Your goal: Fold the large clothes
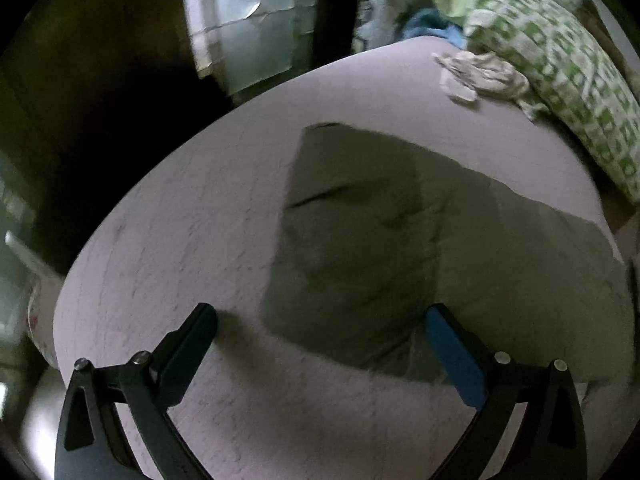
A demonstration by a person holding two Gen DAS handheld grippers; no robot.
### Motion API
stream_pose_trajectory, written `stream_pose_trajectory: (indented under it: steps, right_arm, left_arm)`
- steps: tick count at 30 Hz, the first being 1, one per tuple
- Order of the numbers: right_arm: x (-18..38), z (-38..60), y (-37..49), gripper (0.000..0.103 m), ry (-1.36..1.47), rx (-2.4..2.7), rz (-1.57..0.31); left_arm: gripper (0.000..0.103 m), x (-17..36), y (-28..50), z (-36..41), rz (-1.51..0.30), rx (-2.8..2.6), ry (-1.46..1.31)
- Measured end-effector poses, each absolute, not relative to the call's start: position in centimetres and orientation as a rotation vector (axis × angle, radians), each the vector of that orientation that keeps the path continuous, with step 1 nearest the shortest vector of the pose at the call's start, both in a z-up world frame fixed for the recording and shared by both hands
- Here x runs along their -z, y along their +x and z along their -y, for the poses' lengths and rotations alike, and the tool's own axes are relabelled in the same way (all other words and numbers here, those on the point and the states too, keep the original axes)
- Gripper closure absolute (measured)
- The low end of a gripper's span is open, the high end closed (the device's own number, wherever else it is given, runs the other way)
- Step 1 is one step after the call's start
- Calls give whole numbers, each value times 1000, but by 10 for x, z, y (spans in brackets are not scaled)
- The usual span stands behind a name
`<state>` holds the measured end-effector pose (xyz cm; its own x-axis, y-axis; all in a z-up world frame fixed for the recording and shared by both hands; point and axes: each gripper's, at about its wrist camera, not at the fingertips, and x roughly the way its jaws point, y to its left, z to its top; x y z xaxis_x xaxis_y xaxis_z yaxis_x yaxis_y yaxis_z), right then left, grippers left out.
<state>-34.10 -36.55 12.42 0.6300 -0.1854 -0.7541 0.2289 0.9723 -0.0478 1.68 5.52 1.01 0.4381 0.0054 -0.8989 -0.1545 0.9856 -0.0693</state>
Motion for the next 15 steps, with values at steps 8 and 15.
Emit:
stream_pose_trajectory:
  steps: [8, 15]
  right_arm:
    - [-104, 380, -308, 0, 33, 264, -883]
    - [-85, 399, -247, 0, -6, 246, -937]
  left_arm:
    - [65, -24, 24, -34, -1046, -93, -88]
    - [69, -67, 8, -34, -966, -33, -117]
